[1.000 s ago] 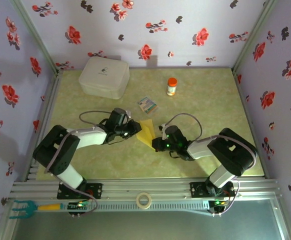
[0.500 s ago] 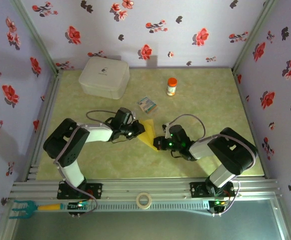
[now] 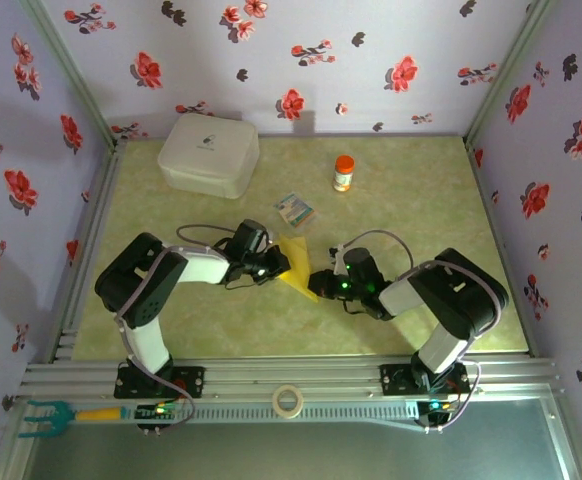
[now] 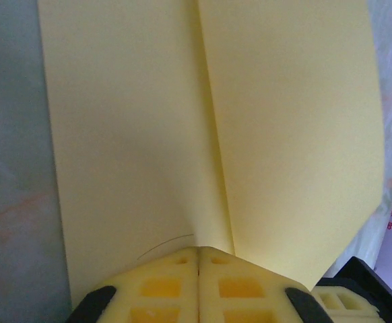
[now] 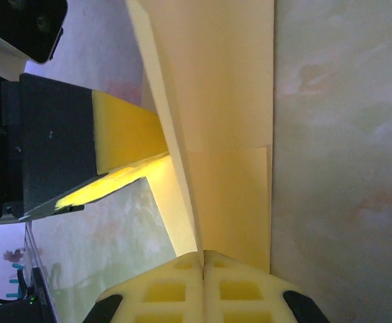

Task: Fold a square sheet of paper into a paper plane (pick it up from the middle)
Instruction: Fourth fold the wing at the center of the table.

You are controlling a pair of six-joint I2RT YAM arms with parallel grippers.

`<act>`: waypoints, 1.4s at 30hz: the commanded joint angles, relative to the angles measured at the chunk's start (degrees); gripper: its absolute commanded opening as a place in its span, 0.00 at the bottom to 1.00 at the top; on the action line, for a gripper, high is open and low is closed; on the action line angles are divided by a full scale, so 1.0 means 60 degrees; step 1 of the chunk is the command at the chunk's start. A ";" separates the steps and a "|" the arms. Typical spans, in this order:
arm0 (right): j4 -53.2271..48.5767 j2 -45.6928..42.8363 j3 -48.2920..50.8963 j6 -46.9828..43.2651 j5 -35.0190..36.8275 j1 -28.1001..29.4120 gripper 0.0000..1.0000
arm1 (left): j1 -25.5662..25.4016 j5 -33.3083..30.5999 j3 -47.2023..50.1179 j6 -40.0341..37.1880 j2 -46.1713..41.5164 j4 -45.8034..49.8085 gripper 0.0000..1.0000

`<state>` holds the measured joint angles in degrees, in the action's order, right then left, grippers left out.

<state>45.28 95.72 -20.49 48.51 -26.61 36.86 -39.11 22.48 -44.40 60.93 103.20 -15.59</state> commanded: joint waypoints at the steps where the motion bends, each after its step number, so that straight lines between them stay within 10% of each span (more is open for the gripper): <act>1: 0.0400 0.0304 0.0128 0.0383 -0.0456 -0.0160 0.02 | -0.0024 -0.0195 0.0078 -0.0177 0.0128 0.0333 0.06; 42: 0.0565 0.1222 -0.0466 0.1497 -0.2266 -0.1060 0.03 | 0.0158 -0.0539 -0.0221 -0.0802 0.0099 0.1303 0.05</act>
<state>47.79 101.80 -23.20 57.08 -40.66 30.98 -38.72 21.65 -45.65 57.87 103.20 -12.75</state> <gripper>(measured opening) 0.058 0.056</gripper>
